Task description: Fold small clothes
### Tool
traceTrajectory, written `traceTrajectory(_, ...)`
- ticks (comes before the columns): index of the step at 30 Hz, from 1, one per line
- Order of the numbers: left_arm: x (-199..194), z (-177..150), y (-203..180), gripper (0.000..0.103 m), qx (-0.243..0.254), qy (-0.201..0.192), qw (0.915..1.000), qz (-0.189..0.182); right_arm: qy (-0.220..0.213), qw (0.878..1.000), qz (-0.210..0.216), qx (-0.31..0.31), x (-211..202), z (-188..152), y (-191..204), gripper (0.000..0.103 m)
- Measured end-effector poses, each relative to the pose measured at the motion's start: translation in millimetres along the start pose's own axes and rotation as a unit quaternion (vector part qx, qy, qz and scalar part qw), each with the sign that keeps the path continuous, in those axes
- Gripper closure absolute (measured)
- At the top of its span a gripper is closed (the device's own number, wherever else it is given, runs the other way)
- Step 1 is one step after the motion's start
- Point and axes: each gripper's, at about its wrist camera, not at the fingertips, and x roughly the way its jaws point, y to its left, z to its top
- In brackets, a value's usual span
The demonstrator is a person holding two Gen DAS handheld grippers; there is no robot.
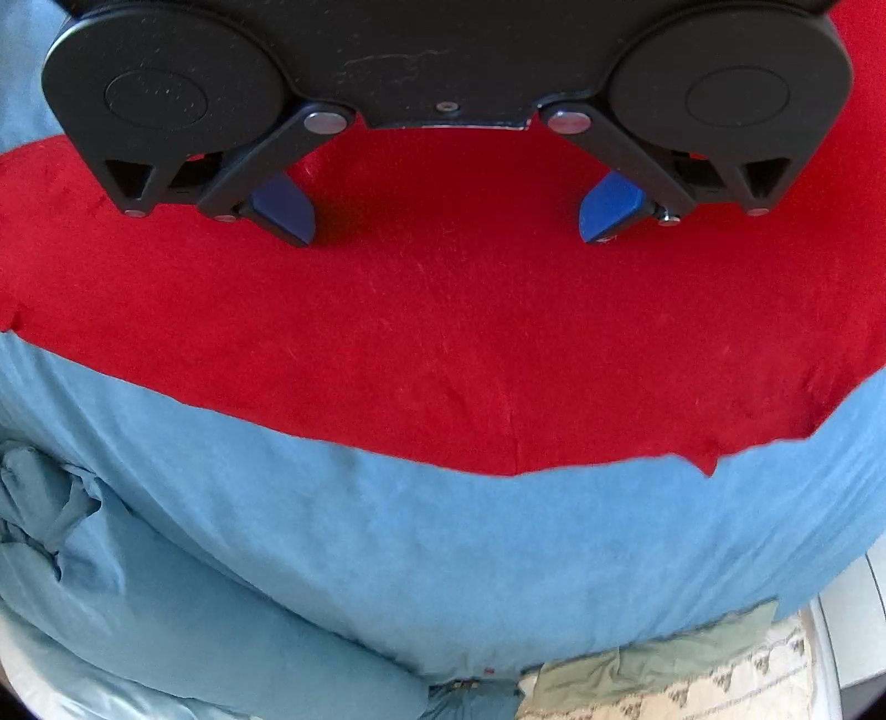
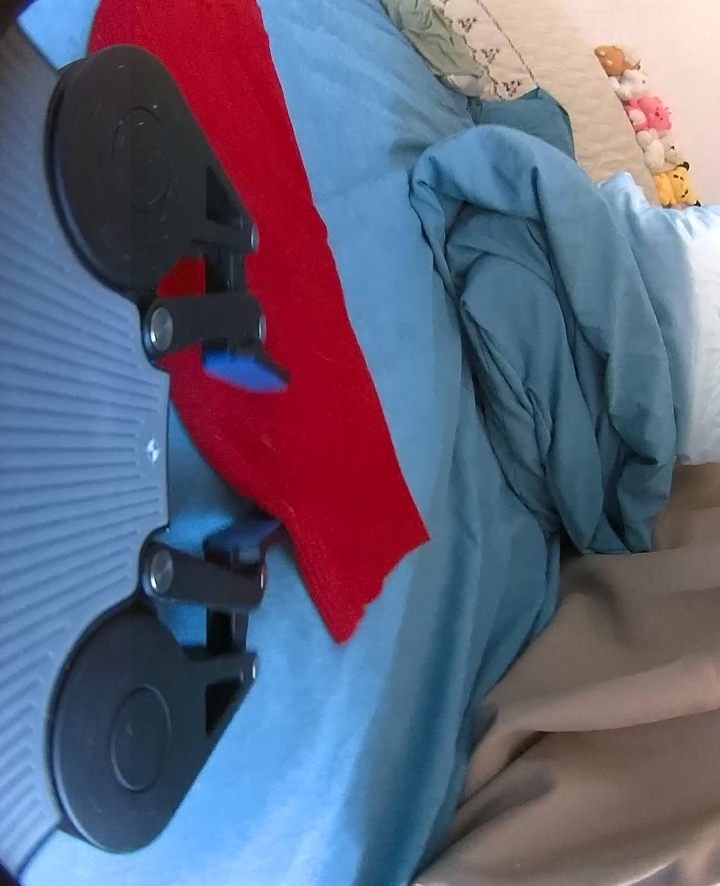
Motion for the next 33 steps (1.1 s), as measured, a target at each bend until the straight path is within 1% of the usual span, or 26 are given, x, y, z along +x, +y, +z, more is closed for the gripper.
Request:
traceTrajectory(1,1,0,0,0.0,0.002,0.0,1.0,-0.001,0.004,1.0,-0.004,0.001,1,2,0,0.067)
traceTrajectory(3,-2,-1,4,0.0,-0.004,-0.001,1.0,-0.007,0.015,1.0,-0.003,-0.003,3,8,3,0.081)
traceTrajectory(4,-6,-1,8,0.0,-0.011,-0.002,0.9999,-0.009,0.018,1.0,-0.004,-0.012,1,12,8,0.081)
traceTrajectory(6,-16,1,22,0.009,-0.024,-0.006,0.9997,-0.008,0.012,1.0,0.003,-0.027,-5,22,18,0.082)
traceTrajectory(8,-32,5,36,0.008,-0.03,-0.023,0.9993,-0.003,-0.003,0.999,0.032,-0.043,-19,38,37,0.082)
traceTrajectory(11,-64,10,62,0.007,-0.032,-0.057,0.9978,0.015,-0.03,0.994,0.088,-0.064,-46,63,77,0.082)
traceTrajectory(13,-87,12,82,0.004,-0.024,-0.08,0.996,0.034,-0.05,0.985,0.14,-0.083,-69,75,118,0.082)
traceTrajectory(15,-108,13,106,0.0,-0.019,-0.103,0.9928,0.057,-0.064,0.973,0.199,-0.101,-92,80,163,0.082)
traceTrajectory(17,-124,10,135,0.0,-0.026,-0.111,0.9915,0.064,-0.072,0.954,0.263,-0.122,-114,75,216,0.082)
traceTrajectory(18,-132,7,152,0.0,-0.034,-0.107,0.9917,0.062,-0.071,0.943,0.296,-0.132,-123,67,243,0.082)
traceTrajectory(20,-141,-3,186,0.0,-0.056,-0.102,0.9911,0.065,-0.064,0.917,0.362,-0.159,-138,40,296,0.082)
traceTrajectory(21,-144,-12,201,0.0,-0.066,-0.101,0.9905,0.066,-0.061,0.903,0.385,-0.181,-143,21,322,0.082)
traceTrajectory(22,-146,-22,218,0.0,-0.075,-0.101,0.9898,0.067,-0.055,0.888,0.407,-0.209,-146,-5,348,0.082)
traceTrajectory(23,-147,-31,233,0.0,-0.08,-0.099,0.9895,0.069,-0.045,0.876,0.421,-0.231,-147,-26,367,0.082)
traceTrajectory(24,-145,-39,245,0.0,-0.085,-0.093,0.9892,0.074,-0.03,0.865,0.43,-0.258,-145,-54,385,0.082)
traceTrajectory(25,-148,-49,255,0.0,-0.091,-0.088,0.9888,0.08,-0.014,0.856,0.432,-0.285,-143,-81,400,0.082)
traceTrajectory(26,-146,-58,264,0.0,-0.097,-0.081,0.9886,0.082,0.001,0.847,0.429,-0.314,-140,-107,411,0.082)
traceTrajectory(28,-140,-76,279,0.0,-0.112,-0.067,0.9891,0.069,0.031,0.832,0.419,-0.362,-132,-154,423,0.082)
traceTrajectory(29,-135,-81,281,0.0,-0.12,-0.06,0.9892,0.061,0.037,0.827,0.417,-0.374,-129,-166,423,0.082)
traceTrajectory(30,-131,-87,283,0.0,-0.128,-0.052,0.9891,0.051,0.031,0.823,0.411,-0.392,-128,-178,423,0.082)
traceTrajectory(31,-128,-93,285,0.0,-0.136,-0.047,0.9887,0.041,0.019,0.819,0.409,-0.402,-129,-183,420,0.082)
traceTrajectory(33,-125,-99,285,0.0,-0.144,-0.046,0.9883,0.02,0.018,0.816,0.418,-0.399,-128,-182,414,0.078)
